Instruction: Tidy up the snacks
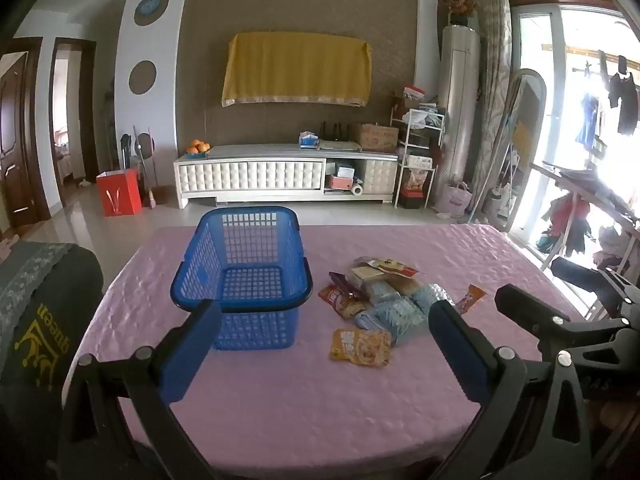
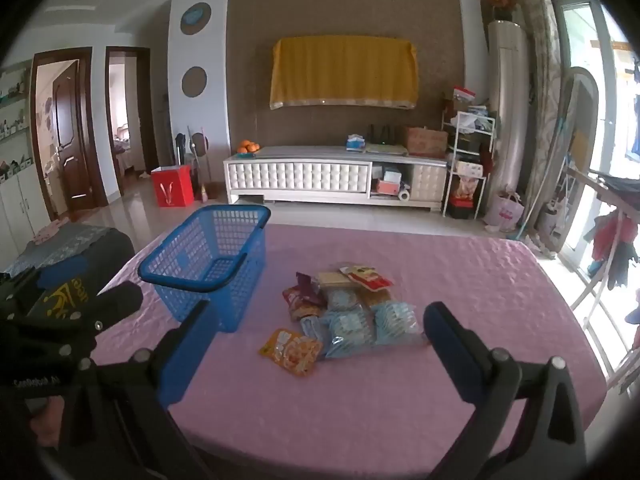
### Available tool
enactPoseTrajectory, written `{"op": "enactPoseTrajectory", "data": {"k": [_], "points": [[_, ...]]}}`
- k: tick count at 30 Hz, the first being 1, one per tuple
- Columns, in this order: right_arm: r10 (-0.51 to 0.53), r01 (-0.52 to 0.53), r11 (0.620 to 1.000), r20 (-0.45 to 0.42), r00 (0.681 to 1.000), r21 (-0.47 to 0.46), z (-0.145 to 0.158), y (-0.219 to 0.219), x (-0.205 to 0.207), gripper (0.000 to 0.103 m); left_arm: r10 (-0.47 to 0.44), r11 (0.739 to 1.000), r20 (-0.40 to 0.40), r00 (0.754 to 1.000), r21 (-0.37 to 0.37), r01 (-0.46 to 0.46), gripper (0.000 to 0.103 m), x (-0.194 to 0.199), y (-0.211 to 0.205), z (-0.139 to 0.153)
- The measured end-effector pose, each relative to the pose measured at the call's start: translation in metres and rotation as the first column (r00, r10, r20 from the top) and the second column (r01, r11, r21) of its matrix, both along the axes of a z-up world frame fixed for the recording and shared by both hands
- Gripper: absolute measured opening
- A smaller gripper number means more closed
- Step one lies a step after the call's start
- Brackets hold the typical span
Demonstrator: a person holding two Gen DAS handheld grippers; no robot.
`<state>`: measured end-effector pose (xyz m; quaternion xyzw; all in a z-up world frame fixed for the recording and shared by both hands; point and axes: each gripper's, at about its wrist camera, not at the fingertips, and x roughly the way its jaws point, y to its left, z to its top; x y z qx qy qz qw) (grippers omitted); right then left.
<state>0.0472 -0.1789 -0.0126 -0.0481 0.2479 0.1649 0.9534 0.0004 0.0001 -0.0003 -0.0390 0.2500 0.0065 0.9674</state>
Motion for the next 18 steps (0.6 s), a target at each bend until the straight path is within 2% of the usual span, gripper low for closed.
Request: {"op": "enactPoseTrajectory", "data": {"k": [18], "points": [[-0.009,0.009,1.000,-0.007,1.000,0.025,-0.0042,0.0024,-0.0036,0.103,-0.008,1.000,-0.002,1.000,-0.005,0.008,0.102,-0.0026,0.0019,-0.0053]]}}
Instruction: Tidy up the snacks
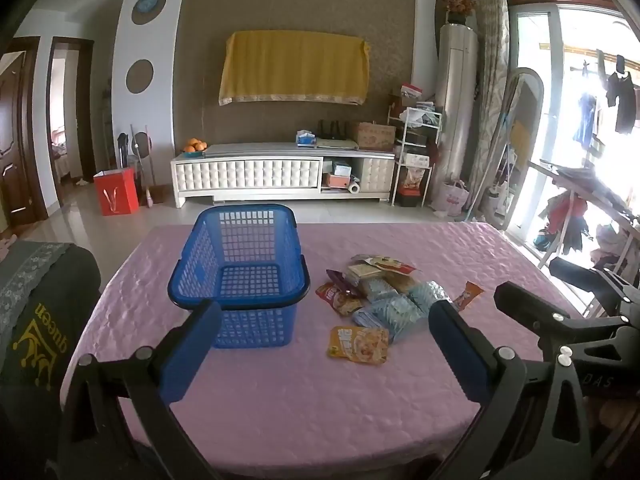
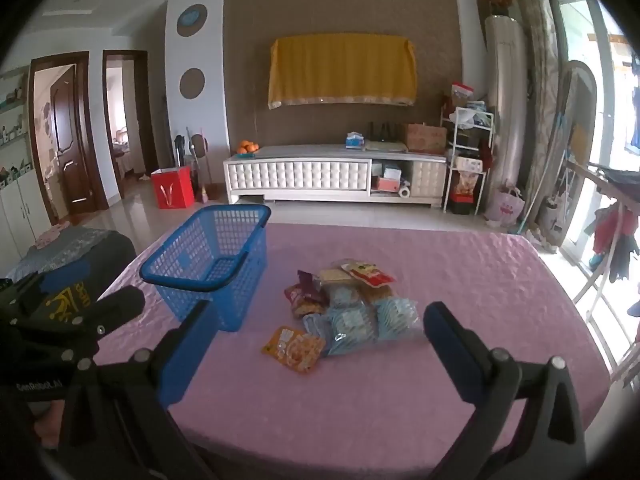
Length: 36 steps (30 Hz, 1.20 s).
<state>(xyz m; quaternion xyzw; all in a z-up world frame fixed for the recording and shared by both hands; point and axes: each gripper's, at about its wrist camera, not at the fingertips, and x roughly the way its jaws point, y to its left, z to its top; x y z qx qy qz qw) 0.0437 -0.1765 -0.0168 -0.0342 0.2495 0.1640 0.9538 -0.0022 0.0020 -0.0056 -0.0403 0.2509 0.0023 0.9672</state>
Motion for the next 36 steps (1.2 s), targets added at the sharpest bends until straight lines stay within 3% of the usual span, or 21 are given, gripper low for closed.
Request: {"op": "enactPoseTrajectory", "data": {"k": [36], "points": [[0.015,-0.014,1.000,-0.035,0.999,0.012,-0.0038,-0.0022,0.0026,0.103,0.001,1.000,-0.012,1.000,0.014,-0.001,0.102,0.0025,-0.0022,-0.0024]]}}
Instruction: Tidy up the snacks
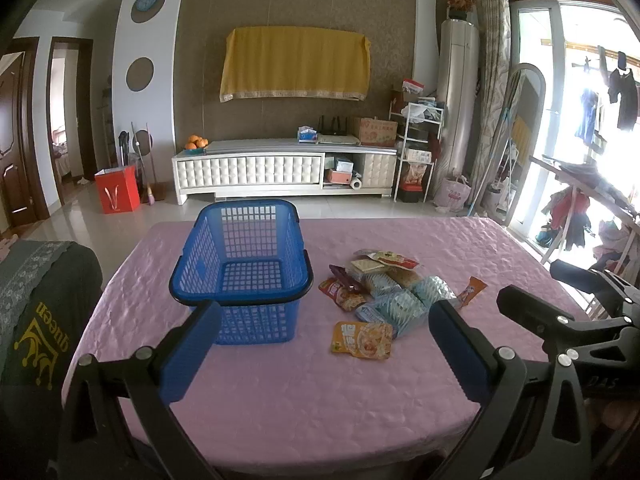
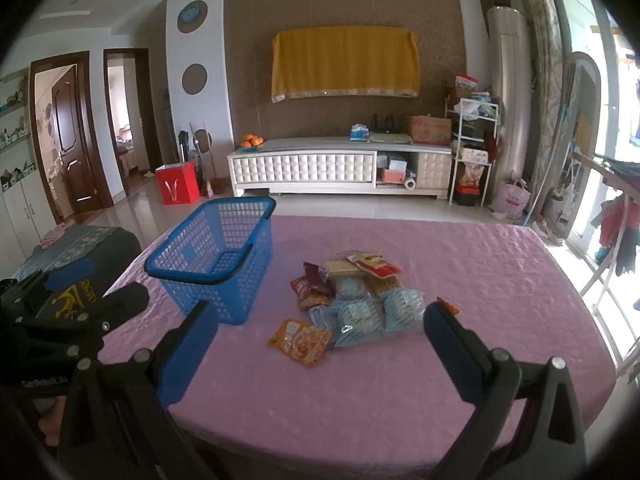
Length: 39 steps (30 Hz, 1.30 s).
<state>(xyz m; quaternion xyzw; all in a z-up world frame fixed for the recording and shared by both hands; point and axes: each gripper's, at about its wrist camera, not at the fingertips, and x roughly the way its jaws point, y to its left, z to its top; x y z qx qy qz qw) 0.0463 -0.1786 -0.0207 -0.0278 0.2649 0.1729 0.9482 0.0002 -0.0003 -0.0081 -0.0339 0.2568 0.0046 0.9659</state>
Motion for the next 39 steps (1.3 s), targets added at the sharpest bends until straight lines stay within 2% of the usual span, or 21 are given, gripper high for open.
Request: {"op": "enactPoseTrajectory", "data": {"k": [31,39], "points": [[0.016,-0.016,1.000,-0.016,1.000,0.007,-0.001,-0.001,0.004,0.103,-0.002,1.000,-0.011,1.000,-0.003,0.002,0.102,0.001,0.000,-0.004],[0.038,-0.038,0.999,-0.021,0.999,-0.006,-0.005,-0.002,0.013,0.103,-0.009,1.000,-0.034,0.999,-0.006,0.009,0.102,0.012,0.000,-0.010]]}}
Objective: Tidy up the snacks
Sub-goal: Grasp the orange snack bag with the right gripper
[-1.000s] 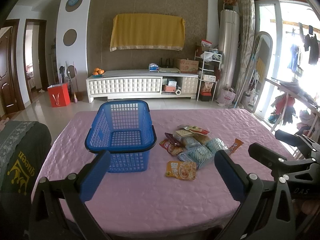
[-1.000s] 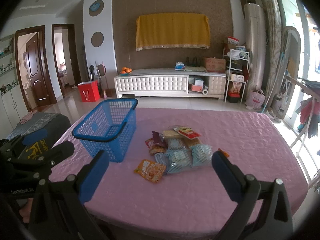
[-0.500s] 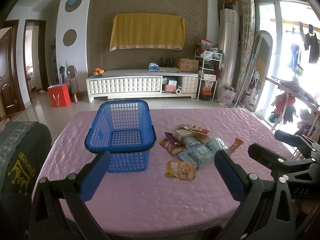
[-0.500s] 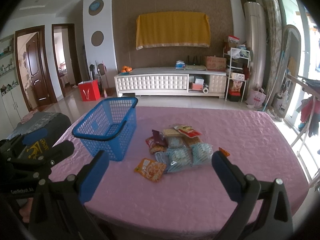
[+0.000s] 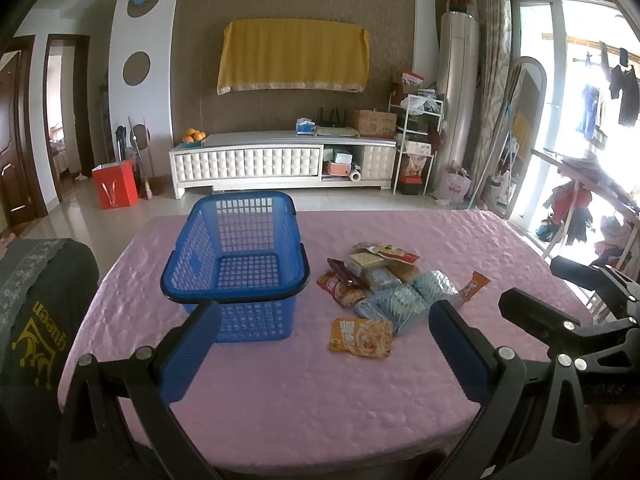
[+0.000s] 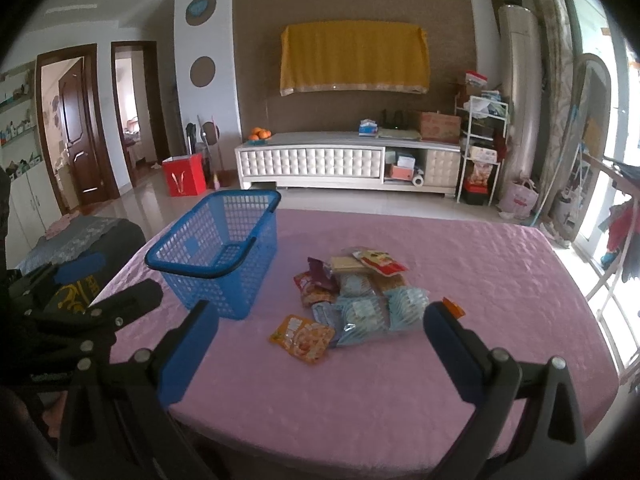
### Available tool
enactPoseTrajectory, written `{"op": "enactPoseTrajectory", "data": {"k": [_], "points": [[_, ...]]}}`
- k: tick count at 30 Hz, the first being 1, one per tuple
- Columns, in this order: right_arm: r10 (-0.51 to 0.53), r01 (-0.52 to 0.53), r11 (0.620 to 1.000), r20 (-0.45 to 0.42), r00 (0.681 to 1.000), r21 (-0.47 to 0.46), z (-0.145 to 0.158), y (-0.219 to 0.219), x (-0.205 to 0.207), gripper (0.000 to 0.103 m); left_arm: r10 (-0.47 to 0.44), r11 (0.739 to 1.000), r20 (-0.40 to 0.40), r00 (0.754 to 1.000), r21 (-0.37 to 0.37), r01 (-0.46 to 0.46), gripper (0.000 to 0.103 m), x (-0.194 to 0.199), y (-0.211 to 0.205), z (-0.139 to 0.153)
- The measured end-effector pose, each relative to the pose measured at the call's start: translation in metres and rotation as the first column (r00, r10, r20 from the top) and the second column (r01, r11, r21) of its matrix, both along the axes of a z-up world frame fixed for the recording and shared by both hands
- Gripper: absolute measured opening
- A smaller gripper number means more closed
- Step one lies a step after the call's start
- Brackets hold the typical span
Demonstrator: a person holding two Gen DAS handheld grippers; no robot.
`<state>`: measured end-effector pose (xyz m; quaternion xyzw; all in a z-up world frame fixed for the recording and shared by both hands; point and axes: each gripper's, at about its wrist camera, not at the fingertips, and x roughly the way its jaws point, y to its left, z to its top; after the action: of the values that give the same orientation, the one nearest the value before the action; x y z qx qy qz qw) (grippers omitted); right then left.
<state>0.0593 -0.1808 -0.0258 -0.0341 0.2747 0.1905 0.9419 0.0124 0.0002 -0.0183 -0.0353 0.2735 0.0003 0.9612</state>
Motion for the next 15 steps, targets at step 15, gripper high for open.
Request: {"op": "enactPoseTrajectory", "data": {"k": [15], "points": [[0.077,-0.077,0.997,-0.101,0.992,-0.001,-0.038,0.007,0.058,0.103,-0.010,0.998,-0.119,0.993,-0.068,0.002,0.102,0.040,0.022,-0.040]]}}
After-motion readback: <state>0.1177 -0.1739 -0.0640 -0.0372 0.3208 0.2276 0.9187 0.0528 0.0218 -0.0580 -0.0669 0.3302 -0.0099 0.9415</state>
